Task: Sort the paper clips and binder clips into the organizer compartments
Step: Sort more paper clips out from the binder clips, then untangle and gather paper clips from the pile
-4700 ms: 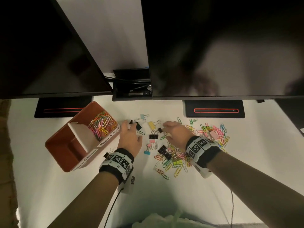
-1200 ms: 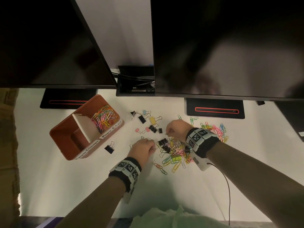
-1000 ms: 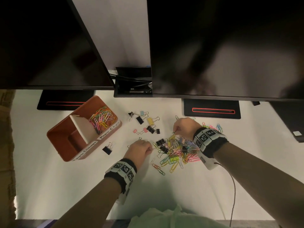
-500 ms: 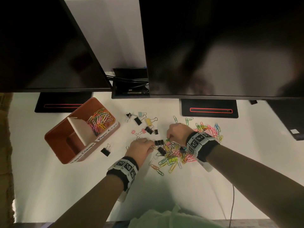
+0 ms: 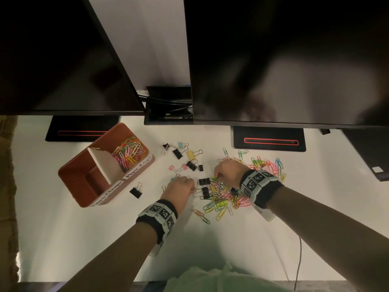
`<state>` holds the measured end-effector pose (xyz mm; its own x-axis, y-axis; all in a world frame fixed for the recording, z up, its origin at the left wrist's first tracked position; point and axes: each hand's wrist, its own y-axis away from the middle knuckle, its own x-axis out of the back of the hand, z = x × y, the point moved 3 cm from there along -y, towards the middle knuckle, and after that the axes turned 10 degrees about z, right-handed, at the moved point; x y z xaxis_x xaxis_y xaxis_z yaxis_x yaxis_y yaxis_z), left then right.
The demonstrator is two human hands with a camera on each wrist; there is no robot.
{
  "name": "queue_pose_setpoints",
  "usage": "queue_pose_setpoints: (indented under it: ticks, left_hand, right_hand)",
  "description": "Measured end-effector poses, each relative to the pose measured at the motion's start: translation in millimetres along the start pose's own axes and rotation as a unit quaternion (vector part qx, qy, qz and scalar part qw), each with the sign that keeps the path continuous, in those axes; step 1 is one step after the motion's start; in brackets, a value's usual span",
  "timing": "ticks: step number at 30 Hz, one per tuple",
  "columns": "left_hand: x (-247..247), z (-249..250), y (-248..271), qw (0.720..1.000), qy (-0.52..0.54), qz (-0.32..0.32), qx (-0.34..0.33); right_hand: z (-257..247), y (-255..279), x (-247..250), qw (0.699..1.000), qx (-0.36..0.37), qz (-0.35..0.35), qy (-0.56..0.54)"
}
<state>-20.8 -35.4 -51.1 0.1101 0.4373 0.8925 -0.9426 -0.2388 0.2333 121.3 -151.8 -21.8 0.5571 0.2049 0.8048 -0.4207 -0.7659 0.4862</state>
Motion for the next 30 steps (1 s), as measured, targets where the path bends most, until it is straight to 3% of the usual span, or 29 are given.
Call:
queue_pose_setpoints:
  ticks: [5,9,12,14,17,20,23,28,30]
  left_hand:
    - [15,-4,10,0.994,0.096,0.034,0.044]
    - [62,-12,23,0.97,0.187,0.138,0.077]
    - [114,-33,30,0.952,0.179,0.226,0.103]
    - [145,-53,34,0.933,0.178,0.272,0.156]
    - [169,-86,34,0.92,0.151,0.258,0.253]
    - [172,-107,31,0.916,0.144,0.204,0.313]
    - [173,-107,31,0.934,0.119,0.175,0.289]
    - [172,-92,39,0.945,0.134,0.245,0.17]
    - [158,-76,38,0.951,0.184,0.223,0.111]
  right_hand:
    - [-1,4,13,0.998,-0.016,0.052,-0.031]
    - [-26,7,42,0.992,0.025,0.112,-0.048]
    - [-70,-3,65,0.984,0.067,0.154,-0.062]
    - [-108,-16,77,0.979,0.089,0.169,-0.078]
    - [-167,-43,86,0.976,0.113,0.171,-0.076]
    - [-207,-80,79,0.989,0.067,0.127,-0.044]
    - [-219,-97,63,0.992,0.028,0.101,-0.069]
    - [-193,-67,61,0.969,0.084,0.172,-0.153]
    - [-163,-48,58,0.968,0.088,0.197,-0.127]
